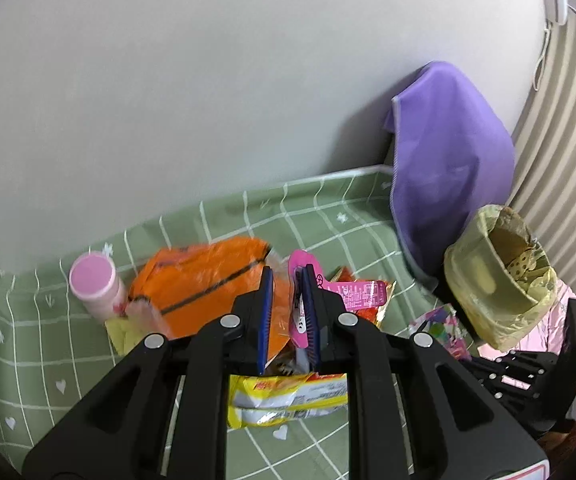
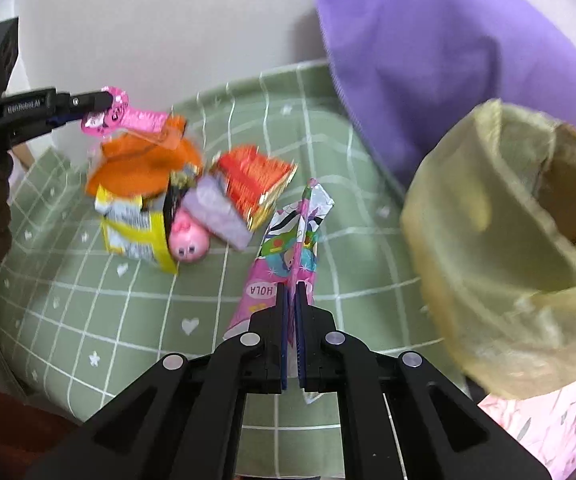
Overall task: Collect trash
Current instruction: 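Grasp the pink lollipop with the left tool while the right tool holds its wrapper, then carry the lollipop and pink wrapper over the yellow bag and open both tools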
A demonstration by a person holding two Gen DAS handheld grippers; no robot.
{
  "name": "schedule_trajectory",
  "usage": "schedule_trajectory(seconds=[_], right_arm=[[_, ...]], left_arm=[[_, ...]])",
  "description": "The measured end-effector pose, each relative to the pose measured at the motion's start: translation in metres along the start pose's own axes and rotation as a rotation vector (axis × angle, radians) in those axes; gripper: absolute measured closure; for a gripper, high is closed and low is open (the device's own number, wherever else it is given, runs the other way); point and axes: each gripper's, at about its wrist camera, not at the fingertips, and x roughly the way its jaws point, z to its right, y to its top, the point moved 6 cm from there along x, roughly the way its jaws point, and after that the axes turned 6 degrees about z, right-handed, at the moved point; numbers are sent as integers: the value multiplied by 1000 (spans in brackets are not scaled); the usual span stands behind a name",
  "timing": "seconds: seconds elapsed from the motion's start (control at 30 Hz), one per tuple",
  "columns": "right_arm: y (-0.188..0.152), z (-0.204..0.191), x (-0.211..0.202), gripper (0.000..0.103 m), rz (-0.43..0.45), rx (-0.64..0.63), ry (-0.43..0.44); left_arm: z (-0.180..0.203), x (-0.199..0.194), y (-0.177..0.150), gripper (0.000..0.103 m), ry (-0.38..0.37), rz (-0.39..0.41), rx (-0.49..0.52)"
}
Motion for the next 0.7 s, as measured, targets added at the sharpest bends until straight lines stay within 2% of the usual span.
schedule_trajectory(seconds=[0.27,0.5,0.7], right_arm=[[53,24,-44,97,143,-11,-75],[101,67,-100,97,285,-3,-174],[120,105,-139,97,365,8,-257]], left_arm=[[41,-4,37,89,-59,60,91],[108,-8,84,89,-156,152,188],[170,-13,114,89,-242,218,253]])
